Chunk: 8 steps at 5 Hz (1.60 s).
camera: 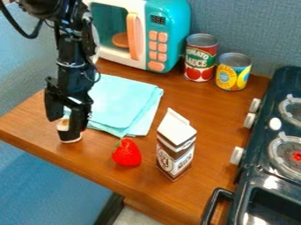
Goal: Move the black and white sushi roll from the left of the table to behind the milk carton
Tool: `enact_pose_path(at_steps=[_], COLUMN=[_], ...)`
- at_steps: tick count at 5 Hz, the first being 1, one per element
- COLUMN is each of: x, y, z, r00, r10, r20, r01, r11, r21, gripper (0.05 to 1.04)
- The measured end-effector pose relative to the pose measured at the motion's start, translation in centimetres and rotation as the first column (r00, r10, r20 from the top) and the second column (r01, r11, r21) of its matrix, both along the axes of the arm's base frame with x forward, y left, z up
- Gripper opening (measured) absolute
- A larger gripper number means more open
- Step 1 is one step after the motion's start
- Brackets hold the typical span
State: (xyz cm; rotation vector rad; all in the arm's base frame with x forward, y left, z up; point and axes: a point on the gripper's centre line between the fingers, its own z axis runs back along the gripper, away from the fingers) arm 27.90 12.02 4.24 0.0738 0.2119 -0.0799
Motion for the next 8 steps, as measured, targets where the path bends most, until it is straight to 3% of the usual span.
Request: enact_pose_path(at_steps=[1, 2, 3, 4, 5, 6, 7, 8], x=[0.3, 0.0, 0.2, 0.4, 0.5, 0.7, 2.8, 6.9], y=[-0.3, -0.5, -0.6, -0.5, -0.6, -0.5, -1.9, -4.7], z=[-0.3, -2.1, -2.0, -2.2, -2.1, -0.5, 1.0, 3.3], r00=[1.000, 1.000, 1.000, 1.000, 0.999, 0.997, 0.996, 0.989], r10=[-0.002, 0.001, 0.013, 0.019, 0.032, 0.075, 0.049, 0.019], r20=[0.016, -0.027, -0.022, -0.025, -0.008, 0.026, 0.071, 0.148], r01=[0.003, -0.003, -0.014, -0.020, -0.033, -0.074, -0.048, -0.017], r11=[1.000, 0.999, 0.999, 0.999, 0.998, 0.997, 0.999, 1.000], r21=[-0.022, -0.047, -0.049, -0.048, -0.057, -0.029, -0.021, -0.018], gripper=[1.001, 1.001, 0.961, 0.703, 0.609, 0.608, 0.608, 0.608])
